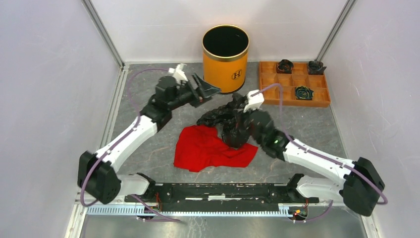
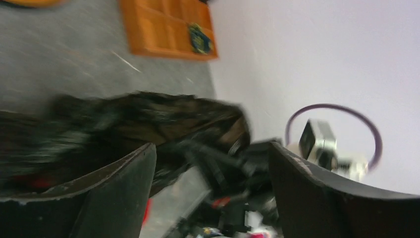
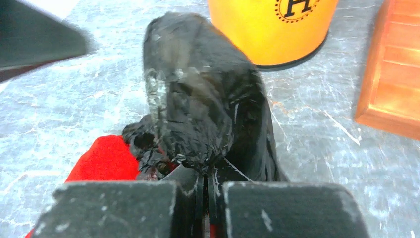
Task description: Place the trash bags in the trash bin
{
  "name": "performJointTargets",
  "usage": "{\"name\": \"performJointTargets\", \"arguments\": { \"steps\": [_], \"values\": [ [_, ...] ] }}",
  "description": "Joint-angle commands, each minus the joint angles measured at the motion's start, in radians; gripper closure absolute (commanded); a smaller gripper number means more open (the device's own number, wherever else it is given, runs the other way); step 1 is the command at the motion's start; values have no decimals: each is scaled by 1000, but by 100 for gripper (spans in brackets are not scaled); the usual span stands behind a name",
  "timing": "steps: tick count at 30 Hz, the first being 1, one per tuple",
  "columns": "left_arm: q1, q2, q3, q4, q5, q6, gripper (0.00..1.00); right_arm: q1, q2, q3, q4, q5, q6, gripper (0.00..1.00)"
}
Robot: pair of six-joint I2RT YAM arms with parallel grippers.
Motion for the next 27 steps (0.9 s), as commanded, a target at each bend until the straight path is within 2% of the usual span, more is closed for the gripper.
{"name": "performJointTargets", "arguments": {
  "steps": [1,4,7,8,10,12,13,15,18,20,22,27],
  "values": [
    [114,-161,-21,-244,-88,259,4,-299,-15,2,25,-779,22,100],
    [139,-235,-40,-366,-213,365,0,-333,21,119,-45,-958,-10,99],
    [142,-294,-57,-453,-282,425,0,-333,62,229,16,-1102,55,99],
    [142,-313,-61,-479,-308,436,0,-333,75,254,66,-1151,120,99],
    [142,-362,-73,-511,-357,450,0,-334,104,278,288,-1291,294,99],
    [142,-417,-82,-527,-402,460,0,-333,108,262,535,-1349,479,99],
    [142,-443,-86,-528,-426,467,0,-346,98,255,572,-1347,507,99],
    [142,-493,-92,-531,-456,481,0,-392,56,216,504,-1291,483,100],
    [143,-517,-98,-537,-475,486,0,-496,-16,70,318,-1223,380,100],
    [142,-513,-108,-539,-458,477,0,-555,-47,-25,143,-1193,238,99],
    [142,-503,-128,-532,-439,461,0,-601,-68,-111,36,-1142,144,100],
    [143,-450,-221,-465,-325,396,0,-635,-99,-214,-65,-1067,15,100]
  ]
}}
